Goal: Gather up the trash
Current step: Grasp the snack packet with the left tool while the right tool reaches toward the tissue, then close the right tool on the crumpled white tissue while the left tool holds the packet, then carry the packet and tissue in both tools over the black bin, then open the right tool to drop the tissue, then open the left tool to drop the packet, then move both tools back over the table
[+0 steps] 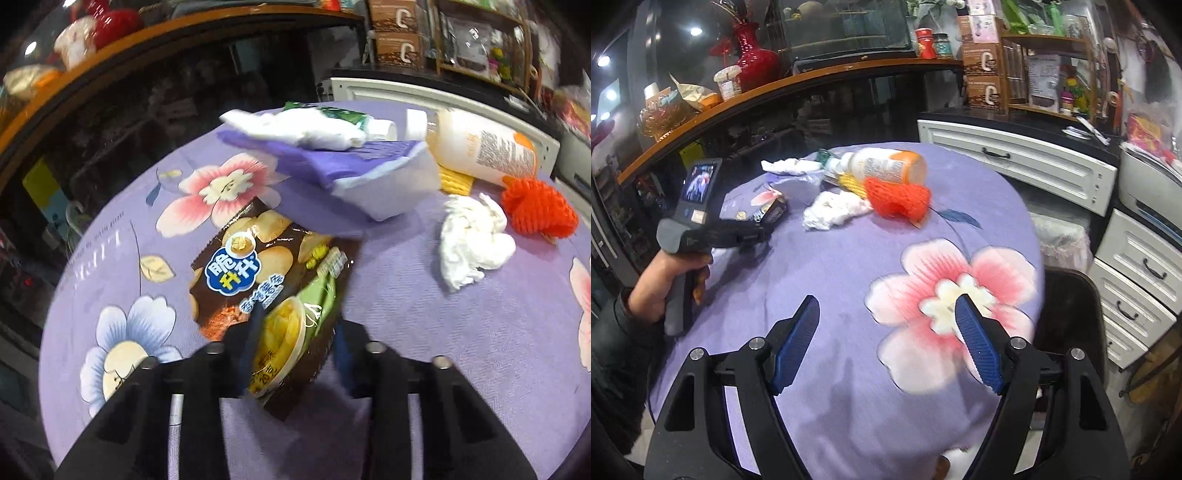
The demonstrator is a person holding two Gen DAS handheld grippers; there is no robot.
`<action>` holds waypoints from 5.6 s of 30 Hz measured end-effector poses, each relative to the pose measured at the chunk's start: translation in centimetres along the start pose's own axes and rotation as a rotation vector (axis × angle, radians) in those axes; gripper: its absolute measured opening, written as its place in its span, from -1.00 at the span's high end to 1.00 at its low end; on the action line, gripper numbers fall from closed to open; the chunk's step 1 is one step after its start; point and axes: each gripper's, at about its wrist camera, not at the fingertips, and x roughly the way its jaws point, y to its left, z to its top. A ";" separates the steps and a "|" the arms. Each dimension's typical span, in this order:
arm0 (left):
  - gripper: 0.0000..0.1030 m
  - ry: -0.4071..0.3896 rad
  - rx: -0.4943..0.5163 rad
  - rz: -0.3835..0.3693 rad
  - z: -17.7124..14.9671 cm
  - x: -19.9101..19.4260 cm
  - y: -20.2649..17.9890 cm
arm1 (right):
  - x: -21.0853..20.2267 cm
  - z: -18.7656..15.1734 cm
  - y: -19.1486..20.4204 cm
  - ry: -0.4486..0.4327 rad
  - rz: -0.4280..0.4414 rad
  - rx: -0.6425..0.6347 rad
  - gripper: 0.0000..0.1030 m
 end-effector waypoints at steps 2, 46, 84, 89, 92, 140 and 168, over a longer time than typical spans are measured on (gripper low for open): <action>0.59 -0.007 -0.032 -0.033 -0.2 -0.5 0.9 | 0.8 1.0 1.0 -0.003 0.023 -0.014 -0.47; 0.88 -0.147 -0.210 -0.227 -3.9 -7.4 5.9 | 17.7 8.7 9.1 0.193 -0.047 -0.138 0.74; 0.88 -0.240 0.158 -0.626 -5.2 -19.2 -19.9 | -8.7 -4.6 -7.9 -0.061 -0.176 0.070 0.74; 0.88 -0.210 0.205 -0.688 -4.9 -18.7 -24.9 | -10.3 -6.6 -11.2 -0.073 -0.267 0.108 0.74; 0.88 -0.189 0.236 -0.701 -4.6 -18.1 -27.7 | -10.7 -7.3 -13.2 -0.076 -0.301 0.143 0.74; 0.88 0.066 0.399 -0.649 -6.0 -7.0 -41.3 | -4.7 -16.0 -24.5 0.050 -0.402 0.393 -0.20; -0.49 -0.083 0.327 -0.619 -5.5 -11.8 -36.8 | -6.9 -15.7 -22.8 -0.006 -0.401 0.386 -0.27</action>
